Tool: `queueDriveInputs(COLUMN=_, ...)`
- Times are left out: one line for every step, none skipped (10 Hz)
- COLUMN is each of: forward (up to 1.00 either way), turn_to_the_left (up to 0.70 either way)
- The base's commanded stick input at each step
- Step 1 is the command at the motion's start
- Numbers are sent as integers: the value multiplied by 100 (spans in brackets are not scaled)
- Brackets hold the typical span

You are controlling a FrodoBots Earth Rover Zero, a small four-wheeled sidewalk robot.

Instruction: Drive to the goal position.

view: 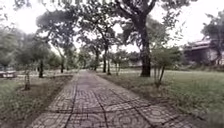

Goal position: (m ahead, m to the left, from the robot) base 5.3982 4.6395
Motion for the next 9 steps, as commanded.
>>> queueDriveInputs(forward=100, turn_to_the_left=27)
queueDriveInputs(forward=100, turn_to_the_left=13)
queueDriveInputs(forward=100, turn_to_the_left=0)
queueDriveInputs(forward=100, turn_to_the_left=7)
queueDriveInputs(forward=100, turn_to_the_left=21)
queueDriveInputs(forward=100, turn_to_the_left=0)
queueDriveInputs(forward=100, turn_to_the_left=0)
queueDriveInputs(forward=100, turn_to_the_left=0)
queueDriveInputs(forward=100, turn_to_the_left=0)
